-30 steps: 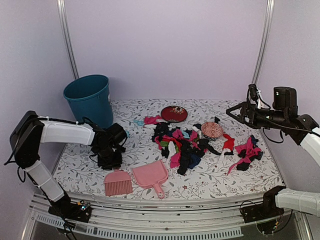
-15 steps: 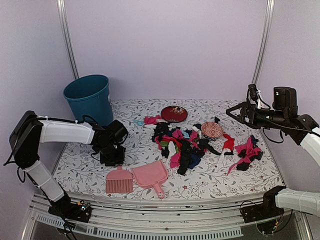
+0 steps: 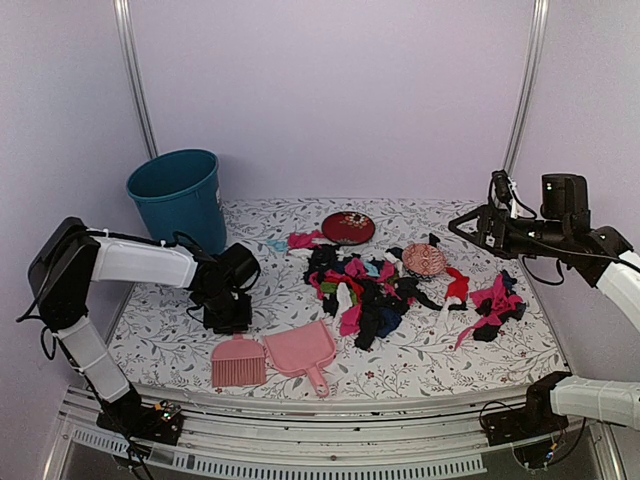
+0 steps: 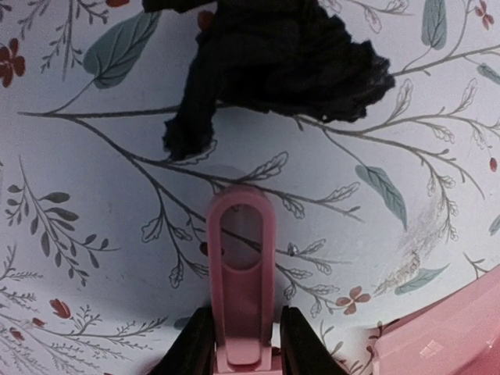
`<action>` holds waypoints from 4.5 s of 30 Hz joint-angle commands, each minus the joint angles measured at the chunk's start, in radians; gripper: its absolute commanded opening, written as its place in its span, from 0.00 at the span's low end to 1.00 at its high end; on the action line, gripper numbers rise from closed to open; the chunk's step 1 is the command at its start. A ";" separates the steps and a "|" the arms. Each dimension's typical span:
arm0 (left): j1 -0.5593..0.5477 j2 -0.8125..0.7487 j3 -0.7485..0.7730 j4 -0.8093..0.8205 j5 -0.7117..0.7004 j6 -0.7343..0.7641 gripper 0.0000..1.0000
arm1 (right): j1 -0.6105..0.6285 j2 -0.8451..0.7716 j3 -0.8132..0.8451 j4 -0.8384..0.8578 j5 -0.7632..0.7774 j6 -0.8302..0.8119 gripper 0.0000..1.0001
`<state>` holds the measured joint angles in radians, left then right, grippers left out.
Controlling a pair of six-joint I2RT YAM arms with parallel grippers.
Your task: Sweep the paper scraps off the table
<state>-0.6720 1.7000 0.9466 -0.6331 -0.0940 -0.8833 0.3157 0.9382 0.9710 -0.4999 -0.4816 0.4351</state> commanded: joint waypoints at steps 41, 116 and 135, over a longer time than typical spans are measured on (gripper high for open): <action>-0.262 -0.217 0.285 -0.111 -0.005 0.439 0.07 | 0.033 0.182 0.047 -0.105 -0.243 0.088 0.81; -0.596 0.151 0.768 -0.123 -0.122 0.810 0.06 | 0.372 0.572 0.267 -0.223 -0.416 -0.061 0.18; -0.594 0.153 0.760 -0.122 -0.135 0.791 0.05 | 0.372 0.562 0.268 -0.241 -0.396 -0.055 0.15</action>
<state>-1.2758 1.8492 1.7012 -0.7719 -0.2264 -0.0799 0.6807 1.5028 1.2205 -0.7410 -0.8734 0.3885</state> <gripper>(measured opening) 0.185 0.202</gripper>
